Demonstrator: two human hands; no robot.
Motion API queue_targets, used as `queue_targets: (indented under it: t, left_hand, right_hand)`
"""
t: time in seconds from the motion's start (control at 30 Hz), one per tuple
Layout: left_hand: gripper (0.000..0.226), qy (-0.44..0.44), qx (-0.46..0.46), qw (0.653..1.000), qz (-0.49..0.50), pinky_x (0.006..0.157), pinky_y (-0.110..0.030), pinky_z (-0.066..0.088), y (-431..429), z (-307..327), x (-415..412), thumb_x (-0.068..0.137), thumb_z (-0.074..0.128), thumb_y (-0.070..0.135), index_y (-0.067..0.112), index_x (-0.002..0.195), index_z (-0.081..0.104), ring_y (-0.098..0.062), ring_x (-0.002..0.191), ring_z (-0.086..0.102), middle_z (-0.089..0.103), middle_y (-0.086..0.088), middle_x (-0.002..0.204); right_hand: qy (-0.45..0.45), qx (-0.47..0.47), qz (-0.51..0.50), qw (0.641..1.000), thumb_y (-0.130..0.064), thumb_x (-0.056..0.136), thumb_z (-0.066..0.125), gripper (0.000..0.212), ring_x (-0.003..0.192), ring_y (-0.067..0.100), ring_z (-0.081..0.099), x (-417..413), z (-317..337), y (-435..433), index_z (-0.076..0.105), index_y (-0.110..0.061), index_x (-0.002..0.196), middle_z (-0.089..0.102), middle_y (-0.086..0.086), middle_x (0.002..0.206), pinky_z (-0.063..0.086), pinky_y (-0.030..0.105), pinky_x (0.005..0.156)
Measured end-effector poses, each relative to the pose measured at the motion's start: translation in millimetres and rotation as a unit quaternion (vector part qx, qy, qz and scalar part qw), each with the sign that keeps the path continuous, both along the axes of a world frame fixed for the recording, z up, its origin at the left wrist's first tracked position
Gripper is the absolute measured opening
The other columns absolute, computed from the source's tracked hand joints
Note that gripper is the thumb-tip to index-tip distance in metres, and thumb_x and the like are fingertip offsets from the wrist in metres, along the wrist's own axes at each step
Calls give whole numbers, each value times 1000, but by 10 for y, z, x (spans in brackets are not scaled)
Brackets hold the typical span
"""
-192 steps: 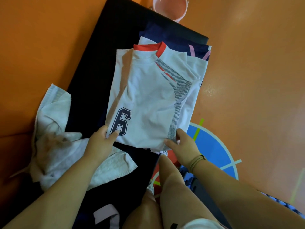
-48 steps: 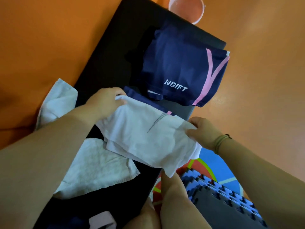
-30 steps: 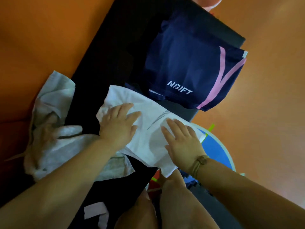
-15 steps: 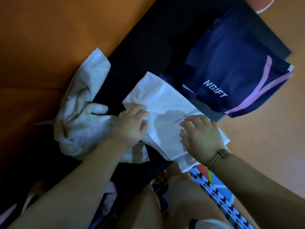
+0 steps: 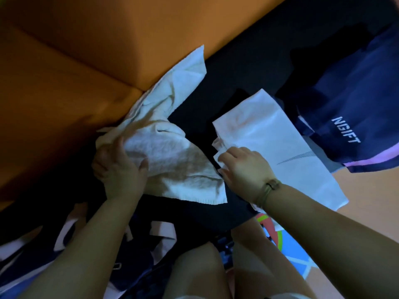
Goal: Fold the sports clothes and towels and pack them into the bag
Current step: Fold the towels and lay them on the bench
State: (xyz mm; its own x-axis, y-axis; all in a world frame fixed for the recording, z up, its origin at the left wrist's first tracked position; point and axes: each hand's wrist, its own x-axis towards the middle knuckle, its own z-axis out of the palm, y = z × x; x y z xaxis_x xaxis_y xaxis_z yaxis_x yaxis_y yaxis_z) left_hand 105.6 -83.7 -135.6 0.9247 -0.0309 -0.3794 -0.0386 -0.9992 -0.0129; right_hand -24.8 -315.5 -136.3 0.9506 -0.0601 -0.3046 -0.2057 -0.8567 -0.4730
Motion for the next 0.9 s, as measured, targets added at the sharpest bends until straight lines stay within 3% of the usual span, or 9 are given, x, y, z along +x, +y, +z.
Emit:
queue_targets:
  t: [0.07, 0.13, 0.27, 0.4, 0.5, 0.57, 0.63, 0.73, 0.9]
  left_hand:
    - [89, -6, 3, 998, 58, 100, -56, 29, 96, -35, 94, 79, 66, 45, 20, 146, 14, -49, 124, 33, 27, -27, 145]
    - [88, -29, 13, 996, 85, 105, -53, 27, 149, -45, 189, 77, 68, 44, 12, 145, 23, -45, 125, 31, 28, -25, 143]
    - [50, 100, -48, 987, 115, 90, -40, 46, 187, -6, 395, 87, 61, 35, 3, 124, 51, -37, 111, 55, 57, -20, 122]
    - [27, 129, -150, 973, 121, 72, -32, 43, 206, 181, 388, 89, 61, 31, 8, 102, 56, -30, 90, 59, 60, -8, 91]
    - [20, 148, -261, 942, 154, 60, -26, 39, 237, 341, 320, 89, 63, 29, 10, 93, 58, -16, 70, 54, 54, 0, 74]
    - [20, 150, -320, 918, 181, 65, -28, 47, 338, 437, 305, 88, 64, 30, 10, 91, 63, -15, 72, 60, 63, -3, 79]
    - [12, 151, -351, 898, 218, 74, -31, 53, 454, 522, 306, 89, 63, 30, 19, 89, 67, -16, 81, 66, 69, -3, 87]
    - [11, 141, -369, 886, 242, 70, -31, 53, 611, 651, 313, 91, 59, 24, 23, 83, 68, -17, 77, 67, 70, -4, 83]
    - [18, 144, -406, 869, 244, 63, -31, 55, 706, 925, 268, 95, 54, 31, 18, 101, 64, -21, 83, 66, 67, -3, 93]
  right_hand:
    - [14, 6, 11, 1000, -17, 72, 75, 24, 69, 37, 61, 171, 20, 55, 66, -6, 92, 64, 14, 85, 46, 37, 54]
    - [39, 14, 6, 999, -22, 86, 62, 28, 89, 38, 58, 343, 44, 116, 61, -8, 110, 62, 14, 104, 47, 40, 67]
    - [99, 78, -37, 991, -40, 92, 52, 60, 122, 30, 44, 680, 116, 268, 33, -14, 142, 43, 9, 138, 43, 41, 95]
    - [143, 104, -9, 984, -52, 87, 54, 80, 134, 30, 32, 1018, 124, 500, 15, -19, 149, 27, 8, 151, 37, 46, 105]
    - [131, 90, -7, 987, -41, 93, 51, 48, 115, 34, 48, 1151, 58, 646, 44, -15, 133, 49, 10, 129, 44, 46, 94]
    - [104, 123, -55, 985, -34, 96, 49, 30, 94, 31, 56, 1176, 64, 714, 60, -12, 113, 59, 9, 106, 47, 38, 79]
    - [106, 171, -102, 974, -32, 96, 50, 27, 79, 23, 55, 1136, 135, 724, 66, -12, 105, 62, 5, 90, 41, 29, 67]
    - [93, 188, -145, 967, -32, 96, 51, 28, 61, 17, 48, 950, 344, 685, 71, -14, 101, 57, 0, 67, 36, 28, 58]
    - [97, 134, -168, 972, -32, 94, 54, 30, 59, 26, 53, 516, 776, 573, 72, -8, 93, 57, 12, 62, 41, 34, 57]
